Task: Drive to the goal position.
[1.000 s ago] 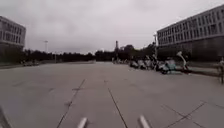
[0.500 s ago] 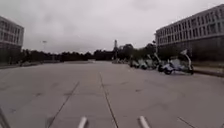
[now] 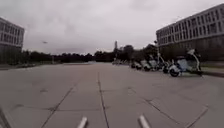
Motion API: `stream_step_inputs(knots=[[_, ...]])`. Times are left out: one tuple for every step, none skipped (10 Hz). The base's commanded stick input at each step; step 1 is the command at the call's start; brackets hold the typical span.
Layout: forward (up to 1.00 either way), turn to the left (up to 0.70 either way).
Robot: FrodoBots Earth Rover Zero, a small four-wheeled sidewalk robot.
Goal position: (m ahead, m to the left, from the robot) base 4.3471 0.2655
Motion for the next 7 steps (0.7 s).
stream_step_inputs(knots=[[1.00, 0.00], [1.00, 0.00], [1.00, 0.00], [1.00, 0.00], [1.00, 0.00], [1.00, 0.11], [1.00, 0.27]])
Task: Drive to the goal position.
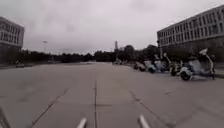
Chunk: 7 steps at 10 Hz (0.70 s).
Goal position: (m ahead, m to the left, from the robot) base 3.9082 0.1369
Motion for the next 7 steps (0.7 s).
stream_step_inputs(knots=[[1.00, 0.14], [1.00, 0.00], [1.00, 0.00], [1.00, 0.00], [1.00, 0.00], [1.00, 0.00], [1.00, 0.00]])
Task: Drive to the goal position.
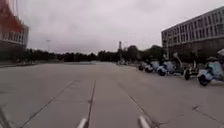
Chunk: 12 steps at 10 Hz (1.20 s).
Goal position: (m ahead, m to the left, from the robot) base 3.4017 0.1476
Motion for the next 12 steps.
stream_step_inputs(knots=[[1.00, 0.00], [1.00, 0.00], [1.00, 0.00], [1.00, 0.00], [1.00, 0.00], [1.00, 0.00], [1.00, 0.00], [1.00, 0.00], [1.00, 0.00], [1.00, 0.00], [1.00, 0.00], [1.00, 0.00]])
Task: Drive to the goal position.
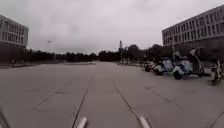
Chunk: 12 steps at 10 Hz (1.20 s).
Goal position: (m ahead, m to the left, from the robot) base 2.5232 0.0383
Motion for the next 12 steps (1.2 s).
stream_step_inputs(knots=[[1.00, 0.00], [1.00, 0.00], [1.00, 0.00], [1.00, 0.00], [1.00, 0.00], [1.00, 0.00], [1.00, 0.00], [1.00, 0.00], [1.00, 0.00], [1.00, 0.00], [1.00, 0.00], [1.00, 0.00]])
